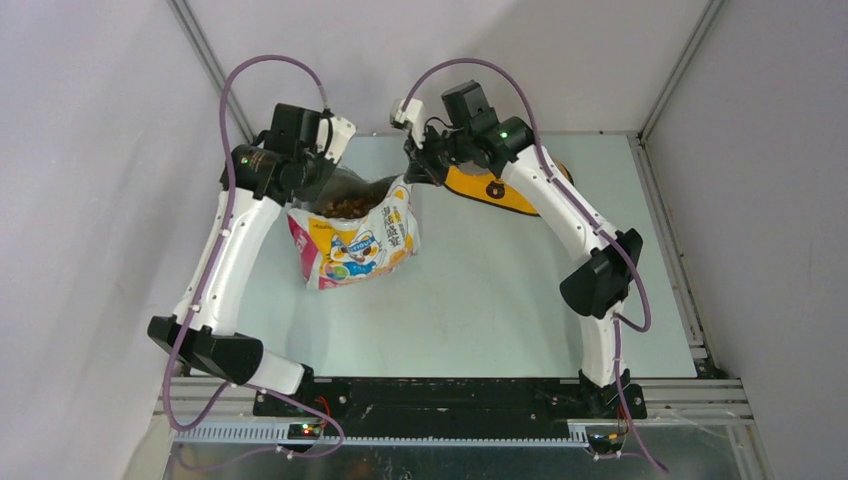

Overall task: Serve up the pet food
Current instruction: Adjust the pet food bag at the center of the board.

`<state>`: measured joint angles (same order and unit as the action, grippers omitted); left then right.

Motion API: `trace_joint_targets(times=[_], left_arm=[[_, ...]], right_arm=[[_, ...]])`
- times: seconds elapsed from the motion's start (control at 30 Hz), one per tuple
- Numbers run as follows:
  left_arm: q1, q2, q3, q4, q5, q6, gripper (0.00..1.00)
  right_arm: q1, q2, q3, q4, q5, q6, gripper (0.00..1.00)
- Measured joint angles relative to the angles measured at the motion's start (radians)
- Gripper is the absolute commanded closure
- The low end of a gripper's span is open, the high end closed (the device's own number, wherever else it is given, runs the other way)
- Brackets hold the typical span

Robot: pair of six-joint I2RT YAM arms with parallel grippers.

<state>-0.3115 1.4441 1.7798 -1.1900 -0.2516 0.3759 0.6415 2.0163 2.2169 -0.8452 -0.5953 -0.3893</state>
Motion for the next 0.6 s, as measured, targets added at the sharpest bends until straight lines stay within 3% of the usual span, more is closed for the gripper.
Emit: trace_joint_targets(times=[0.27,0.5,0.6], left_arm=[[0.003,-0.006,0.032,0.041,-0.004,-0.007,1.00],[0.005,-0.155,-0.223,0.142,0.074,0.015,1.00],[0.004,-0.257,-0.301,0.156,0.122,0.017,1.00]], right_arm=[[-0.031,0.000,0.012,0.033,-0.039,0.035,1.00],[-0.036,-0.093,-0.246,0.103,-0.132,-0.056,1.00],[-0.021,-0.179,-0.358,0.116,-0.148,-0.109,0.89]])
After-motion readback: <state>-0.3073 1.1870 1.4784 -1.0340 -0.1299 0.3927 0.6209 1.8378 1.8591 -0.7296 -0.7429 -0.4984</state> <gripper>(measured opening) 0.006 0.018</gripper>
